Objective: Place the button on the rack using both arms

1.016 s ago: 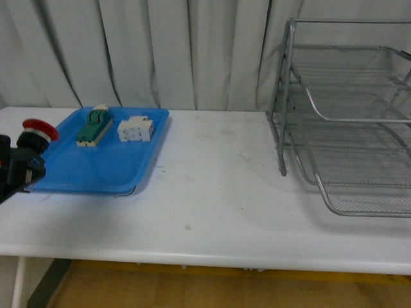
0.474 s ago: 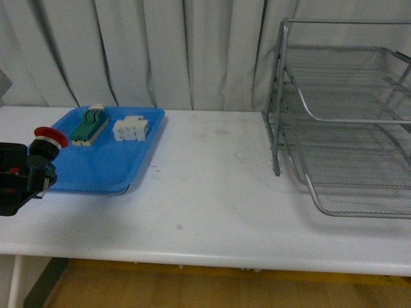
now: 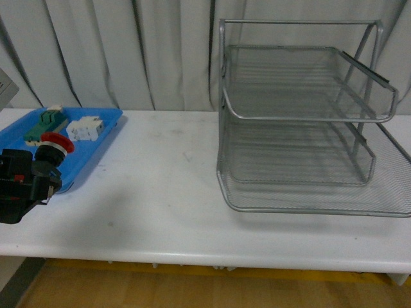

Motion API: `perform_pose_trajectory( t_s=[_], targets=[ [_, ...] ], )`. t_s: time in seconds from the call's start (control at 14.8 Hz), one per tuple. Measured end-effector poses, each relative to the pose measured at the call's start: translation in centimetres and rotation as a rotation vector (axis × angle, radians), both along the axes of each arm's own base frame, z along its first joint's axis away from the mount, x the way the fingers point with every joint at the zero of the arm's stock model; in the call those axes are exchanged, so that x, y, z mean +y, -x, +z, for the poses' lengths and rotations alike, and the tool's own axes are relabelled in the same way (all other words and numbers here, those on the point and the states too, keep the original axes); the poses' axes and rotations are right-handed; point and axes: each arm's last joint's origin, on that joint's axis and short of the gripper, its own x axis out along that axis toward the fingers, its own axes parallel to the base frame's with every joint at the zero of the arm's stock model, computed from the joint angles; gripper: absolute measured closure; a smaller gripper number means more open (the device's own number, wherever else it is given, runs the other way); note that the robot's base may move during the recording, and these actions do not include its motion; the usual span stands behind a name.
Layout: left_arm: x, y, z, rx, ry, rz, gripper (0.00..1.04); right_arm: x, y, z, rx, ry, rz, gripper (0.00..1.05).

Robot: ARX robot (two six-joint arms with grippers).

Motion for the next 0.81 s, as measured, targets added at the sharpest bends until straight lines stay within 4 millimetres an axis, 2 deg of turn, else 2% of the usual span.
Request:
perform_pose_trajectory(
  t_s=[0.2, 0.41, 0.68, 0.81],
  targets=[
    [-0.2, 0.0, 0.1, -0.004, -0.004, 0.0, 0.69, 0.0, 0.0, 0.0, -0.002, 0.0, 0.0, 0.06],
    [-1.4, -0.2, 0.3, -0.003, -0.001, -0.025, 0.69, 0.0, 0.0, 0.0, 0.0, 0.0, -0.004, 0.06],
    [-6.1, -4.1, 3.0, -0.058, 0.037, -0.086, 0.69, 0.0, 0.0, 0.0, -0.003, 0.0, -0.003, 0.06],
    [-11.1, -5.4, 3.6, -0.048, 0.044, -0.211, 0.69, 0.0, 0.0, 0.0, -0.003, 0.0, -0.003, 0.06]
  ],
)
